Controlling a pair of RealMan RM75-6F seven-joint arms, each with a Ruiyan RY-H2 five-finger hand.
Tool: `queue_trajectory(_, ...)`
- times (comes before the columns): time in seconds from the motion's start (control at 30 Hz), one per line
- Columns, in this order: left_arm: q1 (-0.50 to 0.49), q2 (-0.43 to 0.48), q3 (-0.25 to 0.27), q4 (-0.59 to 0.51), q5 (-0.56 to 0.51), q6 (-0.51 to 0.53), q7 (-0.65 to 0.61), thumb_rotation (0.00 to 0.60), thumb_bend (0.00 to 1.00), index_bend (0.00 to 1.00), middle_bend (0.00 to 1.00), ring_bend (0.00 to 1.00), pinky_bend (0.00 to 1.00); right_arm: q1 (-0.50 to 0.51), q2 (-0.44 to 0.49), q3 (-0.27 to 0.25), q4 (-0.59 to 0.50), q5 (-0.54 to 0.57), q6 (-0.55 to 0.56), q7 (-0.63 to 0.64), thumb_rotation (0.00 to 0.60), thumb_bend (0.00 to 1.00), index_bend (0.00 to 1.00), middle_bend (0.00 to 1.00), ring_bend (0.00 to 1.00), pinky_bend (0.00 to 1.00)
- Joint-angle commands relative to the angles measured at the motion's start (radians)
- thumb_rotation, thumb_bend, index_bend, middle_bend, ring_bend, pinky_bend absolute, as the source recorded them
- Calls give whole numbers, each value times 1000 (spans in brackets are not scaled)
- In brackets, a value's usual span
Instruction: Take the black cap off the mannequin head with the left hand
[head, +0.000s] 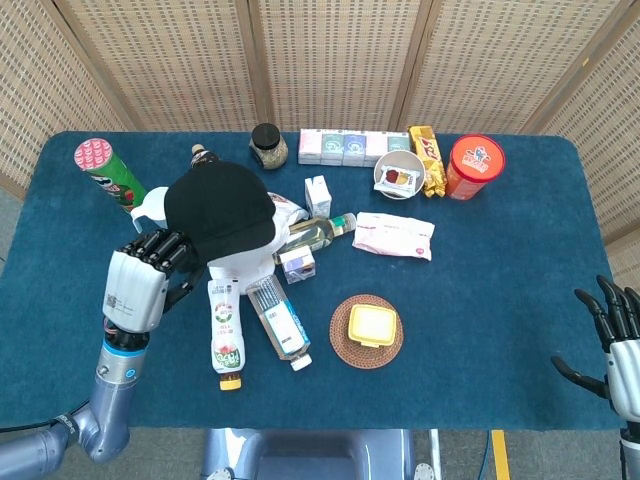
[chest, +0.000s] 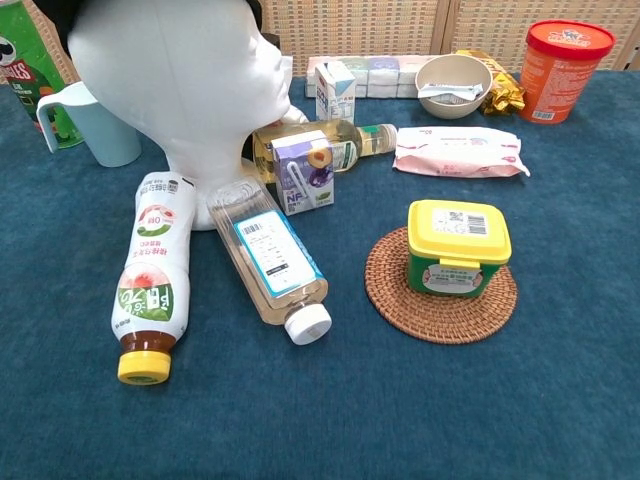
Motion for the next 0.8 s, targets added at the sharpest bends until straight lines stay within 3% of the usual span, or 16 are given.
queue_trajectory(0.03, -7, 25, -23, -21, -20, -2, 8, 600, 547, 782, 567, 507, 702, 0, 0, -1, -1, -1, -1, -1, 600, 0, 132, 5, 0, 0)
queue_trajectory(0.5, -29, 165, -146, -105, -108, 7, 28, 600, 538, 782, 567, 507, 702, 2, -2, -2, -2, 1, -6, -5, 600, 0, 132, 5, 0, 0)
queue_trajectory(0.8, 20, 304, -148, -48, -72, 62, -61, 600, 537, 782, 568, 507, 702, 1, -1, -8, -6, -11, -3, -8, 600, 0, 132, 5, 0, 0)
